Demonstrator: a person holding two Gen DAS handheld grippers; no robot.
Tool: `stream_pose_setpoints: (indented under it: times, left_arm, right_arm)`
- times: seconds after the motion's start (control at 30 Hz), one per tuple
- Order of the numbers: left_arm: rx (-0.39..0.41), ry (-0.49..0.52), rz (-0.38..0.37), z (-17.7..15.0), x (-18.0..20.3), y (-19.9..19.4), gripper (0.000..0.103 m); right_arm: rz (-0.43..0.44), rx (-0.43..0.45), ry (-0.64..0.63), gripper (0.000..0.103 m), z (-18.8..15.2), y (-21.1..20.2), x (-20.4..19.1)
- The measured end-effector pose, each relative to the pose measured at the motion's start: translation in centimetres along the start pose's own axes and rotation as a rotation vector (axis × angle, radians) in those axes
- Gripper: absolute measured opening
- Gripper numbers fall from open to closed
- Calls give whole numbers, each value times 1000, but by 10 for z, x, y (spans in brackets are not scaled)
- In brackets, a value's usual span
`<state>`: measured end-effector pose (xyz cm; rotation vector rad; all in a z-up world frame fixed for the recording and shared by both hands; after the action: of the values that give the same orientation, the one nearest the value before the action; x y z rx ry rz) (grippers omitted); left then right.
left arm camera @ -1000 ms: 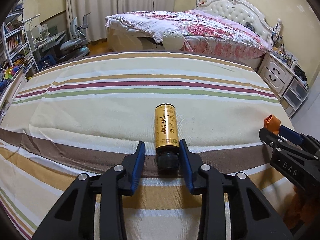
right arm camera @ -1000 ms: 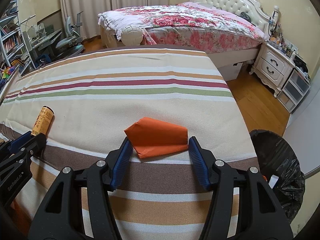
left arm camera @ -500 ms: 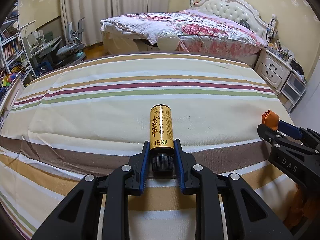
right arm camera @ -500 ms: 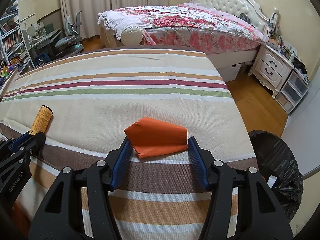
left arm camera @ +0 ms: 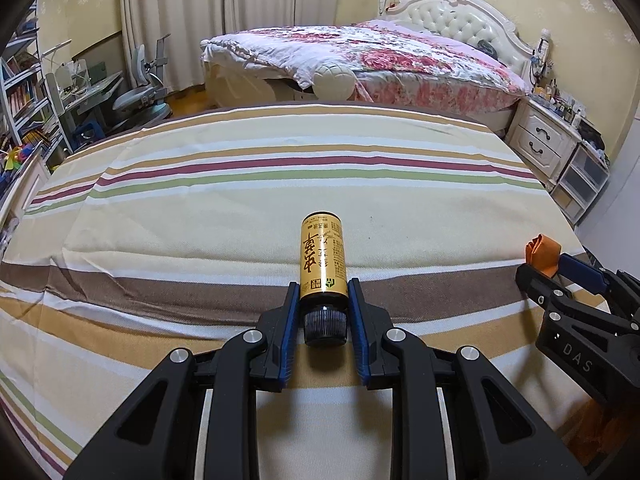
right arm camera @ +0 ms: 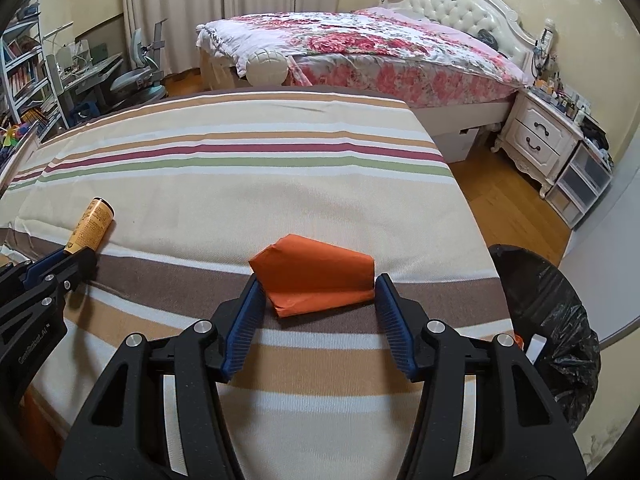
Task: Collect trash
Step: 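Carry the gold can and orange cap over the trash bin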
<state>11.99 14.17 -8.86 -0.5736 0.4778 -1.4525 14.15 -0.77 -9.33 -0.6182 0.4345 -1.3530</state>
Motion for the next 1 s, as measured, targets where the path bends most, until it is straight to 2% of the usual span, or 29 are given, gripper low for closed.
stream_pose_setpoints:
  times: [0.27,0.5,0.8,1.0]
  left_arm:
    - [12,4,-33,-8,16,-17,25]
    - [32,31,-82,-12,45,-32,25]
    - [62,99,-173,-13,101,-45,25]
    - [69,153,-231,-13,143,-46,25]
  right_arm:
    - [3,8,23,55,-18,-27,9]
    - [-23,29,56,55,-32,-53,35]
    - [-149,75,110,56,-41,-85,97]
    - [-235,79,176,56,-47,-91,146]
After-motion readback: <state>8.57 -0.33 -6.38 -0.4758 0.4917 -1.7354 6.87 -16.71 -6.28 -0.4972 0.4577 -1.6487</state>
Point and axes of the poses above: each gripper's, at about its wrist camera, not at the fingertips, and y roughly the way its jaws point, x to its right, z to its top, the point moved 5 cm from there along y, roughly the way its jaws point, and after that the axes turned 11 degrees about x, right-handed, at the moved point
